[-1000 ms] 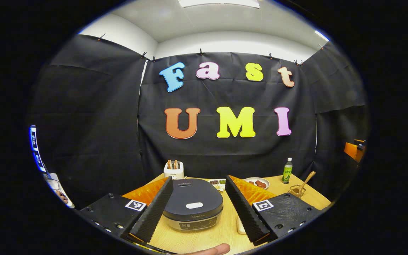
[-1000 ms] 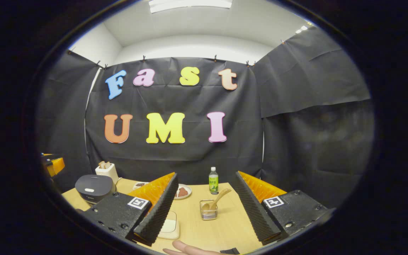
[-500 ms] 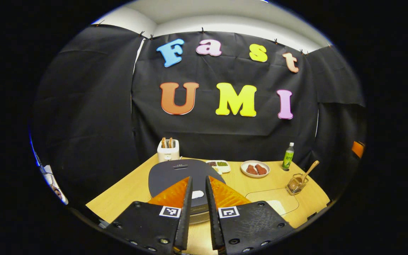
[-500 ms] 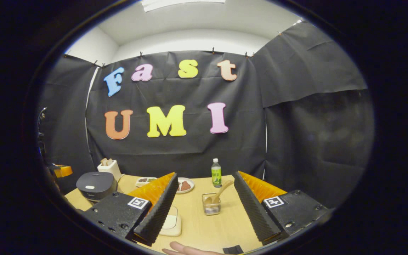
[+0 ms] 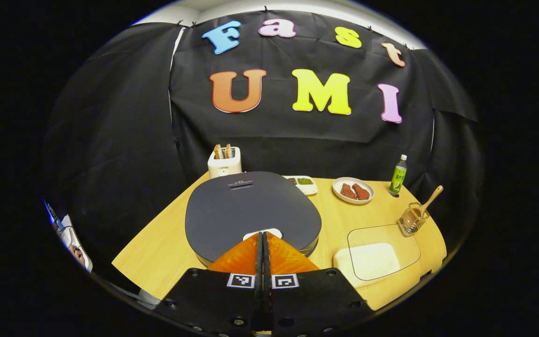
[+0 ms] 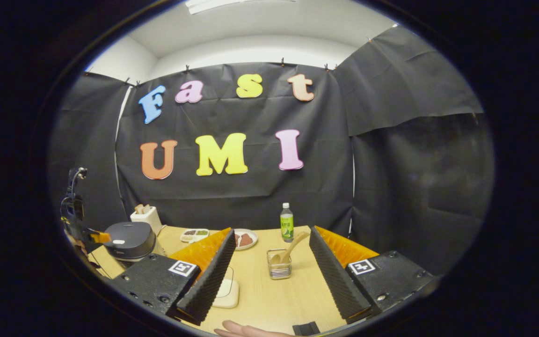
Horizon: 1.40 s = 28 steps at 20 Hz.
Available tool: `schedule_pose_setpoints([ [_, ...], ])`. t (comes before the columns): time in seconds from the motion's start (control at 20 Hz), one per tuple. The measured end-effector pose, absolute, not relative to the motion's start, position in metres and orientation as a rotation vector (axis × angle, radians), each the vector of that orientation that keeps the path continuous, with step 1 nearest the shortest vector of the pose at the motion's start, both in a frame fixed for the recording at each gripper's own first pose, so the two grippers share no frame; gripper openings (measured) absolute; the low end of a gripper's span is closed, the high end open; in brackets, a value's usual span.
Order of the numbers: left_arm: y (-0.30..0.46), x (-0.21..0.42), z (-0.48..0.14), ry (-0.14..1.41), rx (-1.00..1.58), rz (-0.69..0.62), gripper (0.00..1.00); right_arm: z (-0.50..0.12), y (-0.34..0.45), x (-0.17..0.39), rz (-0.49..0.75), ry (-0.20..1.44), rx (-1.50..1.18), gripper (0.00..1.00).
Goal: Close the left gripper, press the button to open the rice cooker; take a wooden spoon from the chopstick holder with the right hand, scoop a spoonful of rice and pour it into the rice cooker, then put the wooden spoon back into the chopstick holder.
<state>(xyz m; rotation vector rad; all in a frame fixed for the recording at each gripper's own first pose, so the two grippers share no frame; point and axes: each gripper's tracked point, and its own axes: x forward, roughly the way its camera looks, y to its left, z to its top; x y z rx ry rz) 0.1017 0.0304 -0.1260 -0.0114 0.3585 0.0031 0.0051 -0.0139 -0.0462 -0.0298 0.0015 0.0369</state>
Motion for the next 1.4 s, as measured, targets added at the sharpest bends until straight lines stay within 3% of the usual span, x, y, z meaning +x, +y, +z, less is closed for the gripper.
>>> schedule_pose_setpoints([
  [0.35, 0.029, 0.127, -0.135, 0.352, -0.049, -0.021, 0.00, -0.058, -0.035, 0.017, -0.014, 0.020, -0.015, 0.99],
  [0.75, 0.028, 0.126, -0.152, 0.475, -0.022, 0.010, 0.00, -0.050, -0.061, 0.016, -0.068, -0.017, -0.040, 0.99],
  [0.95, 0.031, 0.111, -0.135, 0.426, 0.079, 0.011, 0.00, -0.055, -0.064, 0.015, -0.054, -0.014, -0.046, 0.99],
  [1.1, 0.046, 0.098, -0.080, 0.184, 0.158, 0.105, 0.59, -0.057, -0.073, 0.017, -0.066, -0.013, -0.045, 1.00],
  [1.2, 0.022, 0.080, -0.068, 0.159, 0.110, 0.053, 0.98, -0.060, -0.077, 0.021, -0.074, -0.009, -0.033, 0.99],
  [1.3, 0.008, 0.059, -0.062, 0.139, 0.075, 0.010, 0.91, -0.068, -0.077, 0.025, -0.071, 0.012, -0.020, 1.00],
  [1.4, 0.006, 0.043, -0.059, 0.114, 0.071, 0.010, 0.95, -0.070, -0.076, 0.032, -0.063, 0.018, -0.014, 1.00],
])
